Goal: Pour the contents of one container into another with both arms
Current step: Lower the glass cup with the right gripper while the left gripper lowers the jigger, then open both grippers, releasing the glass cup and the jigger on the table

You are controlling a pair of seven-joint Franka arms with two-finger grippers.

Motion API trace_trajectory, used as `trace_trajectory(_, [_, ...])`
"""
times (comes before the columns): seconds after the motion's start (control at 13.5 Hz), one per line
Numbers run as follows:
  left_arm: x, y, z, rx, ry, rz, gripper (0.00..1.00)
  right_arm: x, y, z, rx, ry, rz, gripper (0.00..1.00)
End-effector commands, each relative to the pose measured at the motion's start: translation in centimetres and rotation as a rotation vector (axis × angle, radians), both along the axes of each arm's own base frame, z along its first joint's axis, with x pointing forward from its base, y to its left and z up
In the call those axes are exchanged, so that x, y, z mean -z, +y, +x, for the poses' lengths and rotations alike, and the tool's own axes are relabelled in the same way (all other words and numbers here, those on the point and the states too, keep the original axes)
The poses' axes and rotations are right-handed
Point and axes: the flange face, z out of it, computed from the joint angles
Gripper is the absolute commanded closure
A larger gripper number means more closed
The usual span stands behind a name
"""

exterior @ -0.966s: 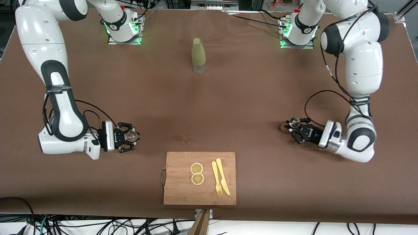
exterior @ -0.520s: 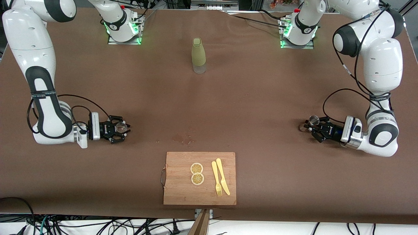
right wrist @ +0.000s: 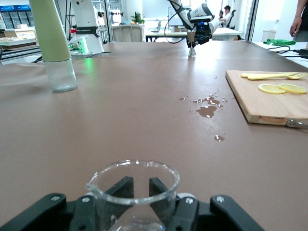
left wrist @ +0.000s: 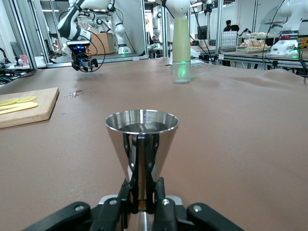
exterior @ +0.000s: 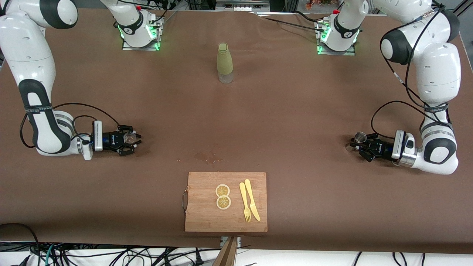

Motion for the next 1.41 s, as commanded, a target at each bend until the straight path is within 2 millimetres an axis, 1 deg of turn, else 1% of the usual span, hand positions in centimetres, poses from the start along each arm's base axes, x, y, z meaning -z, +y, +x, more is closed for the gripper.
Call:
trace_trajectory(0.0, [0.7,0.7,-0.6,0.047,-0.058,-0.026,1.0,1.2,-0.7,-1.0,0.016,-0.007,0.071,0.75])
trace_trajectory(0.07, [0.9,1.0,-0.7,0.042,-0.056,-0.022,1.0,1.9,-1.3,-1.3,0.025,0.002,0.075,0.75])
trace_trajectory(0.15, [1.0,1.4,-0.6,0.029,-0.06,-0.01,0.73,2.2,-1.2,-1.4,0.026,0.004,0.079,0.75])
trace_trajectory(0.22, [1.4,1.5,-0.8,0.026,-0.056,-0.009,0.24,2.7,-1.3,-1.6,0.029,0.01,0.082,0.74])
trace_trajectory(0.3, [1.8,1.6,-1.0,0.023,-0.047,-0.009,0.0,3.1,-1.1,-1.8,0.037,0.016,0.09,0.72])
trace_trajectory(0.37, [1.7,1.8,-1.0,0.021,-0.045,-0.005,0.0,3.7,-1.2,-2.0,0.04,0.025,0.094,0.7])
trace_trajectory(0.45, [1.5,2.0,-1.0,0.02,-0.046,0.001,0.0,3.8,-1.0,-2.0,0.043,0.027,0.096,0.64])
trace_trajectory(0.52, [1.4,2.4,-1.0,0.017,-0.045,0.01,0.0,3.7,-1.3,-1.9,0.046,0.023,0.093,0.4])
trace_trajectory(0.59, [1.1,2.6,-0.9,0.012,-0.041,0.019,0.0,3.7,-1.6,-1.9,0.05,0.021,0.091,0.01])
trace_trajectory(0.67, [0.6,3.5,-0.6,-0.007,-0.043,0.05,0.0,3.5,-2.5,-1.8,0.062,0.016,0.085,0.0])
trace_trajectory(0.74, [-1.2,5.2,0.1,-0.055,-0.064,0.099,0.0,3.0,-3.5,-1.4,0.073,0.011,0.075,0.0])
trace_trajectory(0.82, [-3.5,7.2,0.5,-0.113,-0.068,0.147,0.0,2.8,-4.7,-1.3,0.088,0.012,0.064,0.0])
trace_trajectory(0.89, [-5.3,8.8,1.0,-0.162,-0.086,0.189,0.0,2.6,-5.8,-1.3,0.099,0.016,0.049,0.0])
trace_trajectory(0.97, [-6.7,9.5,1.5,-0.184,-0.114,0.216,0.0,2.3,-7.2,-1.2,0.11,0.008,0.026,0.0])
trace_trajectory(1.04, [-8.9,10.0,2.1,-0.198,-0.152,0.24,0.0,1.9,-8.3,-1.0,0.111,0.002,0.002,0.0])
trace_trajectory(1.11, [-11.1,10.8,2.6,-0.2,-0.195,0.31,0.0,1.2,-9.5,-0.7,0.107,0.002,-0.017,0.0])
trace_trajectory(1.19, [-13.5,11.3,3.1,-0.191,-0.229,0.382,0.0,0.3,-11.1,-0.3,0.109,0.017,-0.046,0.0])
trace_trajectory(1.34, [-17.4,11.4,3.5,-0.193,-0.232,0.454,0.0,-1.9,-13.8,0.5,0.102,0.065,-0.108,0.0])
